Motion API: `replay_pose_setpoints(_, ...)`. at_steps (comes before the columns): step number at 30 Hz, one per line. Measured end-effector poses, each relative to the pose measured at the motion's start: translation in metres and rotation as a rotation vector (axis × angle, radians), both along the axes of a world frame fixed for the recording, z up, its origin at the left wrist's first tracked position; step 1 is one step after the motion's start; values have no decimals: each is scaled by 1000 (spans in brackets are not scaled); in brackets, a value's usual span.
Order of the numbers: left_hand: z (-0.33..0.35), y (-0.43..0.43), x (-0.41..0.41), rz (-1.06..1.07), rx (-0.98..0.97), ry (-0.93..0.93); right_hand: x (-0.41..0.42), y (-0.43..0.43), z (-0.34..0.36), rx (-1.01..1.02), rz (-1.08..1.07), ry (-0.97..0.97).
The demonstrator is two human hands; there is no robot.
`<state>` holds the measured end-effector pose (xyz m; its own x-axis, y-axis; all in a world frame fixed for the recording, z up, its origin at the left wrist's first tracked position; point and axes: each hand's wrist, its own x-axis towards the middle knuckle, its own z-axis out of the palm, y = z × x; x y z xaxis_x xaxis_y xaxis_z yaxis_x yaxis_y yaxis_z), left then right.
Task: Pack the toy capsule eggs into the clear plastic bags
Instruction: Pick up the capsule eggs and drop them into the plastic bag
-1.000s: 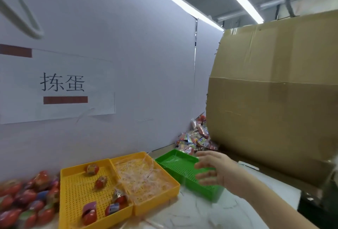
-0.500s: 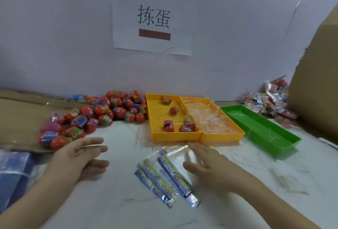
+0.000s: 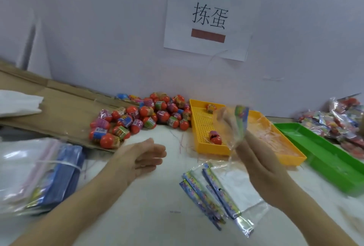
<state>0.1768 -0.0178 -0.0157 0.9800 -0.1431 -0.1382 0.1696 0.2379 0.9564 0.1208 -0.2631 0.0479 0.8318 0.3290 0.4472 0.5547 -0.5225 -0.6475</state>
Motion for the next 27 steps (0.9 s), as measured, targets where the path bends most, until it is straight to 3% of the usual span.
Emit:
replay_pose_setpoints(4, 7, 12, -11, -363, -306, 71, 15, 48, -18, -710, 51, -383)
replay_pose_setpoints(6, 11, 19, -11, -466, -442, 66, 26, 63, -24, -865, 115, -418)
replay_pose_setpoints(8, 15, 20, -7, -325, -474, 40, 38, 74, -24, -647, 253, -271)
replay_pose_setpoints(10, 13, 20, -2, -81, -433, 21, 52, 85, -21, -102, 276, -144)
replay_pose_setpoints(12, 10, 21, 1, 57, -405, -4, 81, 91, -21, 248, 35, -171)
replay_pose_setpoints(13, 7, 22, 1, 100, -374, -19, 98, 93, -20, 197, -146, -173)
replay_pose_setpoints(15, 5, 21, 3, 180, -314, -42, 134, 87, -22, -352, -424, -126)
replay_pose_setpoints(17, 3, 20, 4, 225, -310, -51, 158, 81, -29, -915, -538, -25)
replay_pose_setpoints(19, 3, 20, 4, 254, -320, -54, 165, 81, -34, -1141, -556, -36)
replay_pose_setpoints(21, 3, 20, 3, 265, -312, -60, 169, 81, -38, -1184, -557, -149)
replay_pose_setpoints(23, 3, 19, 2, 280, -308, -73, 170, 78, -40, -1059, -539, -222)
replay_pose_setpoints(27, 4, 20, 3, 273, -305, -95, 147, 78, -24, -85, -453, -69)
